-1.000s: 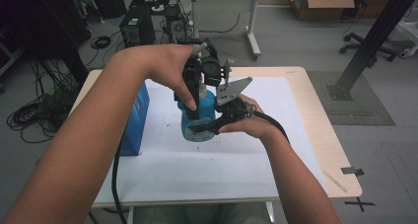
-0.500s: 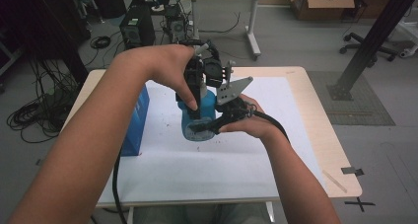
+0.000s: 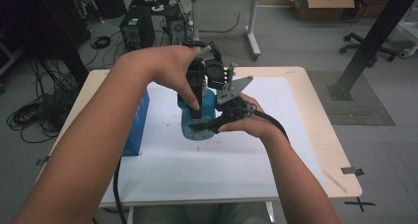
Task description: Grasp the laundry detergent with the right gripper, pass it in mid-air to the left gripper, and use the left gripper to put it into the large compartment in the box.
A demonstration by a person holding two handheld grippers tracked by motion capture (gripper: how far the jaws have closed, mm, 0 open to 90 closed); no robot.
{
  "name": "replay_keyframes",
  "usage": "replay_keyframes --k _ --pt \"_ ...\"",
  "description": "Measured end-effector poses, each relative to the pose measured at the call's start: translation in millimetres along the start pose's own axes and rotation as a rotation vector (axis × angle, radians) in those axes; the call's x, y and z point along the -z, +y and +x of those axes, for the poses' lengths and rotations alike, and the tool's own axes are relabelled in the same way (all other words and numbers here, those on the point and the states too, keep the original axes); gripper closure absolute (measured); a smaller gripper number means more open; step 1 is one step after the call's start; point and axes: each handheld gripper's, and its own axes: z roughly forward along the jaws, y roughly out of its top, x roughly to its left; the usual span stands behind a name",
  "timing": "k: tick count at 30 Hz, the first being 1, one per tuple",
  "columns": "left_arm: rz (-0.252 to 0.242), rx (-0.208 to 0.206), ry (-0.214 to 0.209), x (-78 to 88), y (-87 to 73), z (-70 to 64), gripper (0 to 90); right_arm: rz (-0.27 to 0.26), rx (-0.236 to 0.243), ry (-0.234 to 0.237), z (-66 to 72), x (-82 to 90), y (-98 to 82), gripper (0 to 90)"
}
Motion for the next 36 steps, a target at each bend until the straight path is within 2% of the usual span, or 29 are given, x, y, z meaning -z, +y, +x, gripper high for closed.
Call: replay_keyframes --k 8,11,12,17,22,31,33,36 --pt "0.014 0.001 0.009 0.0 0.4 1.2 36.6 -0.001 0.001 -0.001 0.0 -1.9 0.7 45.8" --pt "0.021 0.006 0.005 -1.0 0.4 2.1 36.9 0.01 -0.014 0.002 0.8 -2.1 0.7 45.8" --pt "0.022 0.006 0.007 -1.3 0.5 2.0 37.0 0.005 -0.003 0.001 -0.1 -2.8 0.7 45.8" --pt "0.039 0.021 0.006 -0.4 0.9 1.6 37.5 0.0 -0.003 -0.001 0.1 -3.9 1.1 45.8" --pt "0.053 0.014 0.01 0.9 0.5 0.8 37.6 -0.004 0.0 -0.002 0.5 -4.7 1.9 45.5" --pt "0.034 0.018 0.014 5.2 -3.5 1.4 37.7 -0.05 0.004 -0.014 0.3 -4.5 0.7 43.4" --pt "0.031 0.016 0.015 5.2 -3.4 0.7 37.7 -0.059 -0.01 -0.017 -0.2 -4.5 -1.0 36.7" --pt "0.036 0.017 0.01 5.1 -2.7 0.0 37.7 -0.07 -0.034 -0.021 -0.4 -2.8 -4.2 32.7"
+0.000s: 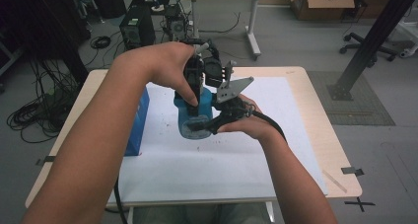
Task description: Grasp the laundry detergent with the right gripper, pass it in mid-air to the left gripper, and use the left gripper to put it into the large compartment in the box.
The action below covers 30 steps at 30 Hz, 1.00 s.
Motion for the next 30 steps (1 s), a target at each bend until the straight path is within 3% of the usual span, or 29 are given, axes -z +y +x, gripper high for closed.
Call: replay_keyframes --k 14,23,30 --pt "0.003 0.013 -0.008 -1.5 1.0 2.1 37.7 -0.011 0.004 -0.001 2.9 2.4 -3.7 34.3" --pt "-0.003 0.027 -0.016 -0.4 0.2 4.3 37.7 -0.005 -0.016 -0.033 2.6 4.7 -8.8 17.2" --pt "-0.001 0.035 -0.021 1.3 -2.1 5.1 37.7 0.033 -0.029 -0.064 1.8 8.7 -10.3 8.2"
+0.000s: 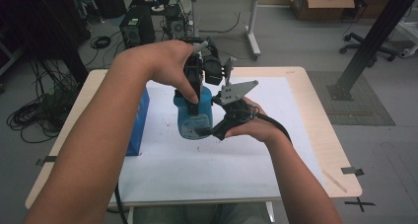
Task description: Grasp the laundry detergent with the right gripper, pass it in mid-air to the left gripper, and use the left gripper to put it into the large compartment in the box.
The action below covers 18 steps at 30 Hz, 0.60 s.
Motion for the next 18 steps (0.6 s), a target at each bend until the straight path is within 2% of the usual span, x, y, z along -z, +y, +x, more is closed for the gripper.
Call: replay_keyframes --k 3,9,18 --pt "0.007 -0.001 -0.005 0.4 -1.5 0.8 37.7 0.015 -0.009 -0.007 -1.3 4.1 -0.3 1.9" --pt "0.016 0.03 -0.005 2.9 -4.8 3.2 37.7 0.066 0.015 -0.021 -2.5 17.4 1.2 0.5" --pt "0.016 0.107 -0.007 6.7 -8.0 4.7 37.6 0.205 0.041 -0.068 -3.8 40.1 4.1 0.6"
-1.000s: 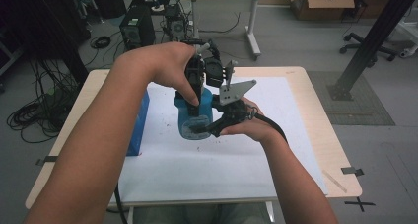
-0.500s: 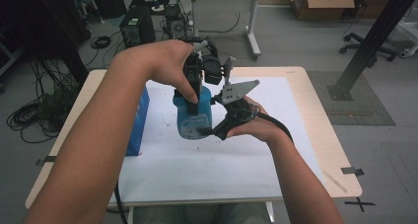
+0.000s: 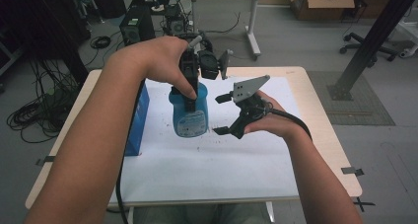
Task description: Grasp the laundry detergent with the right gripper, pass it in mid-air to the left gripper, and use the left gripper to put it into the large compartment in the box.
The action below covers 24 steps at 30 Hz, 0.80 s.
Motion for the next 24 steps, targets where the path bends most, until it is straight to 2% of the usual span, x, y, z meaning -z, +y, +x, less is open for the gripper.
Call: replay_keyframes --k 5,7,13,17,19,21,24 --pt "-0.003 0.052 0.008 -2.0 -2.1 1.3 37.6 0.047 0.009 -0.013 0.0 12.8 -0.2 0.8" --pt "-0.008 0.086 0.019 -1.0 -2.9 2.2 37.5 0.056 0.009 -0.019 0.6 17.6 -0.5 0.9" --pt "-0.007 0.244 0.06 1.3 -6.0 7.1 37.6 0.1 0.013 -0.025 0.8 28.5 -3.3 1.1" --pt "-0.013 0.316 0.064 3.5 -9.8 9.8 37.6 0.128 0.016 -0.026 0.8 34.0 -5.1 1.2" --pt "-0.028 0.372 0.058 5.6 -13.4 11.9 37.6 0.146 0.019 -0.029 0.8 36.2 -6.0 1.3" --pt "-0.034 0.449 0.05 8.4 -18.0 15.6 37.6 0.164 0.018 -0.031 0.5 38.2 -7.1 1.5" --pt "-0.05 0.531 0.061 12.5 -23.9 18.9 37.6 0.195 0.031 -0.044 -0.4 41.2 -8.6 1.5"
